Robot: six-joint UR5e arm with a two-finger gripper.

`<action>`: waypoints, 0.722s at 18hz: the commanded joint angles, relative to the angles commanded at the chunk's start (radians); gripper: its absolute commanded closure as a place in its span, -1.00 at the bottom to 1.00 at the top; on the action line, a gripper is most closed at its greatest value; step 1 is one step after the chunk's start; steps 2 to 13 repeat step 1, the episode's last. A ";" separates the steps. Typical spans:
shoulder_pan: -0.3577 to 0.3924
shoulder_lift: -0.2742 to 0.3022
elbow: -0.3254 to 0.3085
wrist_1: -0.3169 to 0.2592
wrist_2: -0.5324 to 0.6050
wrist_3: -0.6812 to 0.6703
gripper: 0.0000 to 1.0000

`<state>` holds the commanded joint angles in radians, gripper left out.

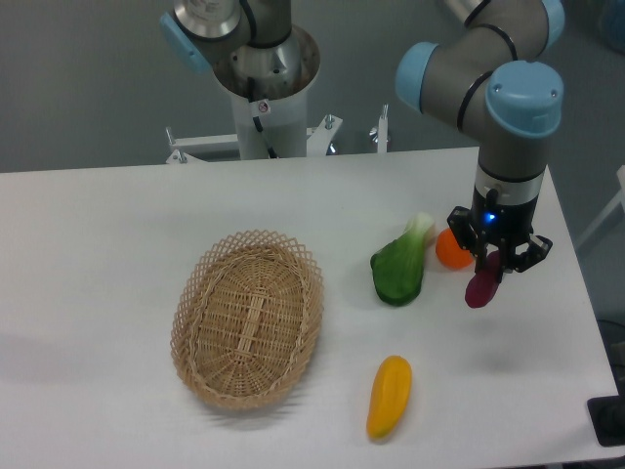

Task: Pick up the sweet potato from the basket

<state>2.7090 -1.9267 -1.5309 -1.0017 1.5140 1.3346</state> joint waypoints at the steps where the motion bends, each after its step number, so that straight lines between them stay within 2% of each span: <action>1: 0.000 0.000 -0.002 0.000 0.000 0.000 0.35; 13: 0.000 0.000 -0.002 0.000 0.000 0.000 0.35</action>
